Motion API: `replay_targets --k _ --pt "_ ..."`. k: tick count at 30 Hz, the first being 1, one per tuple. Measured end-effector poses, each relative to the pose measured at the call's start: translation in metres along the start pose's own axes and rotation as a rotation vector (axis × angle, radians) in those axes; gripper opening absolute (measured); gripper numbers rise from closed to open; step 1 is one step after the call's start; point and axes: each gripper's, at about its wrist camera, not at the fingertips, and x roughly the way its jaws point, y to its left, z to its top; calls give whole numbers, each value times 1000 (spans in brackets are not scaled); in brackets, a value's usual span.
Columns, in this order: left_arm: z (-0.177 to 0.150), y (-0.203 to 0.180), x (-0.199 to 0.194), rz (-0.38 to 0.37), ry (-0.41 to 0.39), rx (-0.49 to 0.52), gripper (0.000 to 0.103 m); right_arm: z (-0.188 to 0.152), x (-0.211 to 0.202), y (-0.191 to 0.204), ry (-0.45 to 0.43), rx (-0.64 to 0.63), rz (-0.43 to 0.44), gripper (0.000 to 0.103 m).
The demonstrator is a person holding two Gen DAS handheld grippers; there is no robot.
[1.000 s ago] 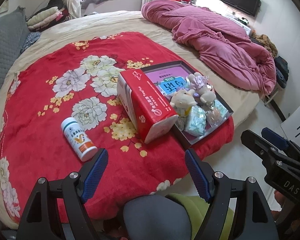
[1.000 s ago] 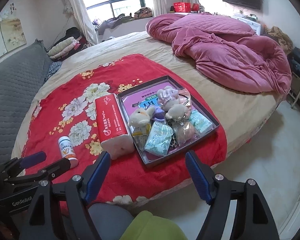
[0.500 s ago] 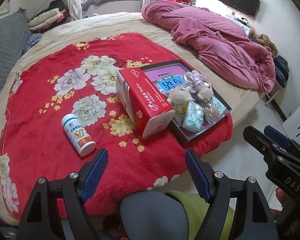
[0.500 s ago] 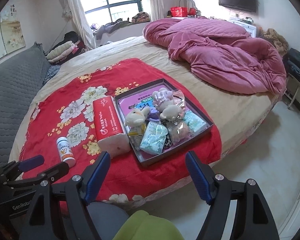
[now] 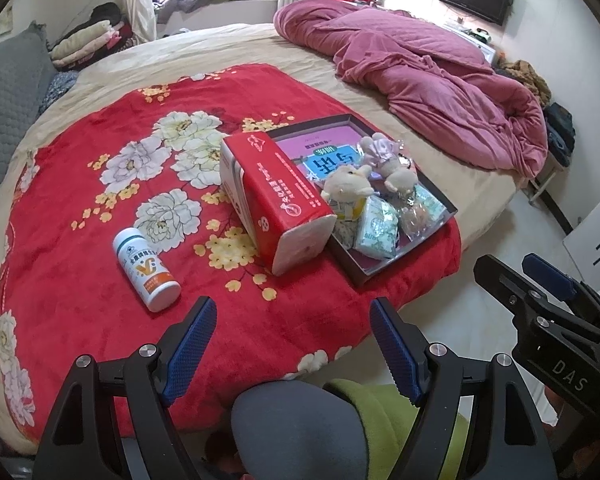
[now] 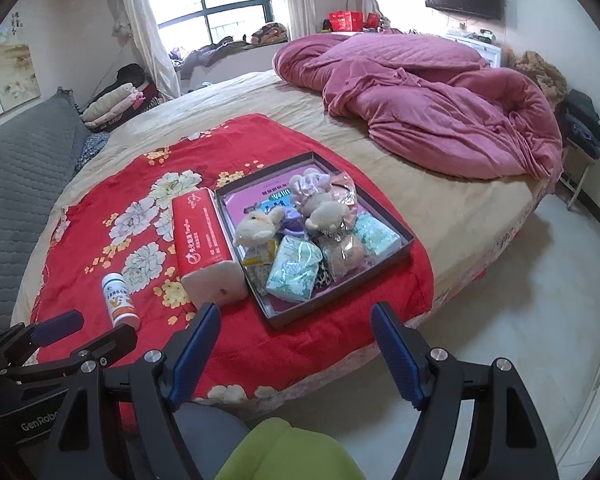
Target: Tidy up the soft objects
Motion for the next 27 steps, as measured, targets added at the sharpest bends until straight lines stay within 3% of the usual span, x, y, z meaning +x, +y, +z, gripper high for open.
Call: replay_targets --k 27 --pt "-5 -5 40 3 60 2 80 -12 33 -9 40 6 -16 77"
